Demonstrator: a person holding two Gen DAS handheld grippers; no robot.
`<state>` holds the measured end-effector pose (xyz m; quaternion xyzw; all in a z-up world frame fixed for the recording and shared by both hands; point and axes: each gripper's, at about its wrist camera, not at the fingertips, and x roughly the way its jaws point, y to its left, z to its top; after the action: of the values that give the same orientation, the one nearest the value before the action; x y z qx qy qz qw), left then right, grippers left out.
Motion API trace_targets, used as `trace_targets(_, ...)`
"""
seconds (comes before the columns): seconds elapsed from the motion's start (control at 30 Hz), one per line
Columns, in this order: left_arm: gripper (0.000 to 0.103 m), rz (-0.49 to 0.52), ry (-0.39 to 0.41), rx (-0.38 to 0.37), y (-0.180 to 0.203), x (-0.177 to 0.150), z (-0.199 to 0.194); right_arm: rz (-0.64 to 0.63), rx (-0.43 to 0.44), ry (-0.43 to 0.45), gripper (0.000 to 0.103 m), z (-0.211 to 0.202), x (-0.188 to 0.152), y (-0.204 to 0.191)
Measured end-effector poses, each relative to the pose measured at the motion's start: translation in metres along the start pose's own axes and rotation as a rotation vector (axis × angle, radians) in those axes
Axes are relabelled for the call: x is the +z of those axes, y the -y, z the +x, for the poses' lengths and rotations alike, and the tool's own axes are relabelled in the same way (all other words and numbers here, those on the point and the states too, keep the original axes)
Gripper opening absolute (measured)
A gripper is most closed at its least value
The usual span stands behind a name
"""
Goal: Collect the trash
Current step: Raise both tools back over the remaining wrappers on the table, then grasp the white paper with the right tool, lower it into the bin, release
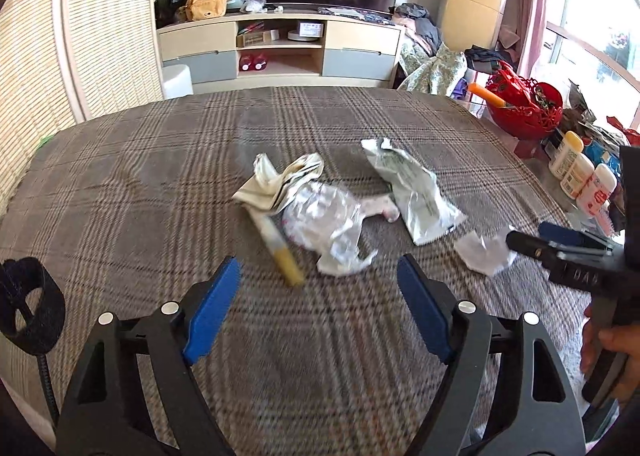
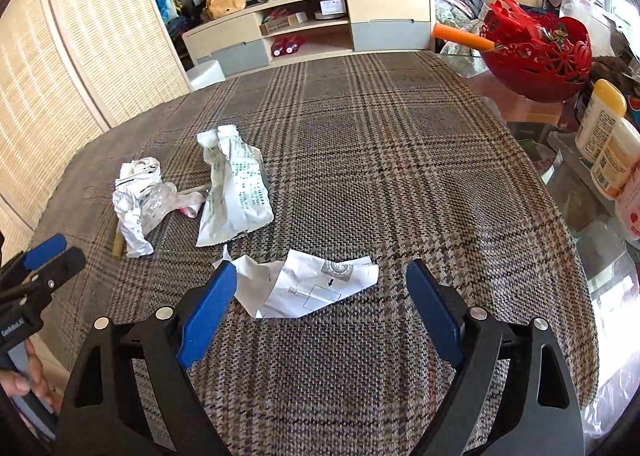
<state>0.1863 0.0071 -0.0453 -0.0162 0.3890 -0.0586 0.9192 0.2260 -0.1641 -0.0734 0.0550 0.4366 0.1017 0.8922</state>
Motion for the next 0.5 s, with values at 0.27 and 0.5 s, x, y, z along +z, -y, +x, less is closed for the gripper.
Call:
trace_targets(0.27, 0.071, -0.002, -0.043, -0.006, 0.005, 0.016, 0.042, -0.042, 0.053, -0.05, 0.073, 0.02, 0.003, -0.011)
trace_targets(0.5, 0.039, 0.046, -0.069, 0.009, 0.01, 0.018, 0.063, -0.084, 0.009, -0.057, 0.042, 0.024, 0.0, -0.015)
